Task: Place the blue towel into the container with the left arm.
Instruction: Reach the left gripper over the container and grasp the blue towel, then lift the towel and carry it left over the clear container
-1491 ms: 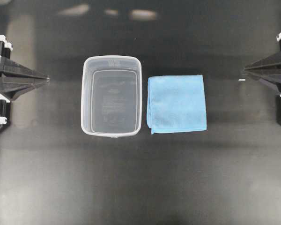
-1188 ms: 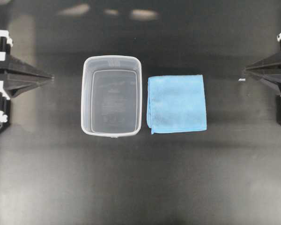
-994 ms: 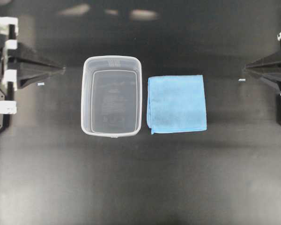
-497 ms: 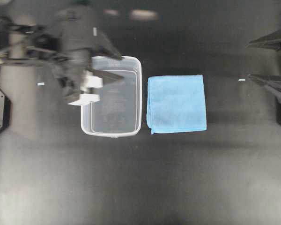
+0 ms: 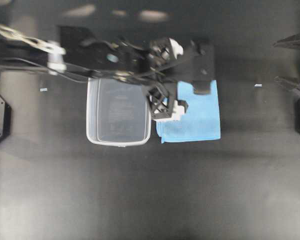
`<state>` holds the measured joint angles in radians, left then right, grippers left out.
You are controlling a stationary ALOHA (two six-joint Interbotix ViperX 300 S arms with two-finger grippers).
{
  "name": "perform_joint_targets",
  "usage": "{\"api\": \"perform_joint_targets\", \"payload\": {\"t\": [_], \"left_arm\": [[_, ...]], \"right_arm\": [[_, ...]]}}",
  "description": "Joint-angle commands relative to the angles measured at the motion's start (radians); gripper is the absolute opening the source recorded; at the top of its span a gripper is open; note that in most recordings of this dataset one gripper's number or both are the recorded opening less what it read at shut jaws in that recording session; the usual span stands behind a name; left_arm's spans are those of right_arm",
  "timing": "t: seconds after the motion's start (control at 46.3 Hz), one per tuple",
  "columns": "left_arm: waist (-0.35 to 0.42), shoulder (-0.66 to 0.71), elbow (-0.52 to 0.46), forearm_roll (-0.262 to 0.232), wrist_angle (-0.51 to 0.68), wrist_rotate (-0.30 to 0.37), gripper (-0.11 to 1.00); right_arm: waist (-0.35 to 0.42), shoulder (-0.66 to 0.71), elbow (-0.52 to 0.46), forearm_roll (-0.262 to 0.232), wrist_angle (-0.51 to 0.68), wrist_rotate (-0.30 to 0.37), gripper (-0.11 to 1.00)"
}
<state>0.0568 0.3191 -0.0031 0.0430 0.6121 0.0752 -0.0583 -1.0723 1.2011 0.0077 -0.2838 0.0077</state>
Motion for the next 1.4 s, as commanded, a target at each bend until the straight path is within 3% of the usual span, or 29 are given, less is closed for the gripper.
{"api": "perform_joint_targets", "payload": {"t": [0.0,0.238,0.562,0.648,0.864,0.929,1.21,1.383], "left_arm": [[-0.006,0.060,-0.041,0.003,-0.003,-0.003,0.90],[-0.032,0.190,-0.048,0.002,-0.011,-0.003,0.90],[-0.051,0.239,-0.048,0.003,-0.049,-0.003,0.87],[-0.051,0.236,-0.043,0.002,-0.046,-0.002,0.78],[-0.052,0.190,-0.054,0.002,-0.049,0.023,0.19],[-0.049,0.169,-0.064,0.002,-0.043,0.040,0.07],[-0.049,0.006,-0.112,0.003,0.049,0.057,0.06],[-0.048,-0.161,-0.067,0.003,0.129,0.054,0.06]], "right_arm": [[0.000,0.002,-0.008,0.003,0.003,0.000,0.74],[-0.002,0.000,-0.008,0.003,0.023,0.002,0.74],[-0.002,0.000,-0.006,0.003,0.031,0.002,0.74],[-0.002,-0.002,-0.006,0.003,0.031,0.002,0.74],[-0.002,-0.002,-0.006,0.002,0.031,0.002,0.74],[-0.002,-0.002,-0.005,0.003,0.031,0.002,0.74],[-0.003,-0.025,-0.006,0.003,0.031,0.002,0.74],[-0.003,-0.032,-0.006,0.003,0.037,0.002,0.74]]}}
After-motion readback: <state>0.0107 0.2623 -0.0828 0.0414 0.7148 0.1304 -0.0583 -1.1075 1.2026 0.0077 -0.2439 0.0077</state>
